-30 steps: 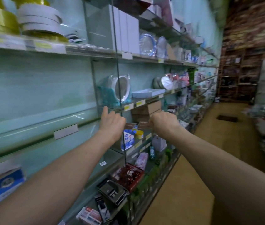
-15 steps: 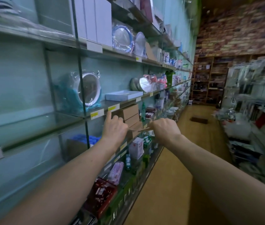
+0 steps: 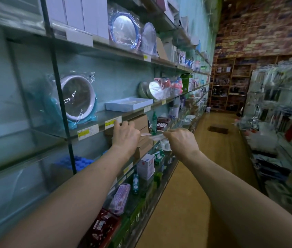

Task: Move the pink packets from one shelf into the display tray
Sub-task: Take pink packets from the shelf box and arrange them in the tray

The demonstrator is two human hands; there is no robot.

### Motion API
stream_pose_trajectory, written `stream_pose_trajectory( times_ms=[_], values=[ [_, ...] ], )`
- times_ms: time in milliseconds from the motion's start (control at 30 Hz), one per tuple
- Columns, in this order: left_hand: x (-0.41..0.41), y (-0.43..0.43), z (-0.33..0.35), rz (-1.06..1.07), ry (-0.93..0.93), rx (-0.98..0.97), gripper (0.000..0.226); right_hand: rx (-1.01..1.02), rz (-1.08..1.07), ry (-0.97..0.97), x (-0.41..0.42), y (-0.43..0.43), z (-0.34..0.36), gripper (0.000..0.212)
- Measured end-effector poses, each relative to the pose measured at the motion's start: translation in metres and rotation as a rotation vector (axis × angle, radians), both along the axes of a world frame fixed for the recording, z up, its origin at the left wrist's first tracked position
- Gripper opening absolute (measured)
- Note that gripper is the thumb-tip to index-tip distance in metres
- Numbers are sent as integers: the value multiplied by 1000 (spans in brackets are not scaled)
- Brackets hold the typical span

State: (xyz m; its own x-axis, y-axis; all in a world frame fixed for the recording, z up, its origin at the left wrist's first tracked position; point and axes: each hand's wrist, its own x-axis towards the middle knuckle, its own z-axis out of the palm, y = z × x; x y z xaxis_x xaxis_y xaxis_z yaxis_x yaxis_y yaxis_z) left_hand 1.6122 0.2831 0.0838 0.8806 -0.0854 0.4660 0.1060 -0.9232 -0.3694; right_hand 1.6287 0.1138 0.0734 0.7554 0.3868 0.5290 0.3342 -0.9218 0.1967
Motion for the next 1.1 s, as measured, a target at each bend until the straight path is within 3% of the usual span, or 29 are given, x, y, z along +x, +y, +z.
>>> stream_pose_trajectory(
  times_ms=[233,533,1100],
  values=[
    [54,-24,5,60,0,18,21,24,42,-39,74,-16,-2,32],
    [126,-70,33,147,-45,37,28,12,145,-100,169,-56,30,12],
    [215,-98,68,335,-126,106,33,61,383,-253,293,-81,62,31]
  ],
)
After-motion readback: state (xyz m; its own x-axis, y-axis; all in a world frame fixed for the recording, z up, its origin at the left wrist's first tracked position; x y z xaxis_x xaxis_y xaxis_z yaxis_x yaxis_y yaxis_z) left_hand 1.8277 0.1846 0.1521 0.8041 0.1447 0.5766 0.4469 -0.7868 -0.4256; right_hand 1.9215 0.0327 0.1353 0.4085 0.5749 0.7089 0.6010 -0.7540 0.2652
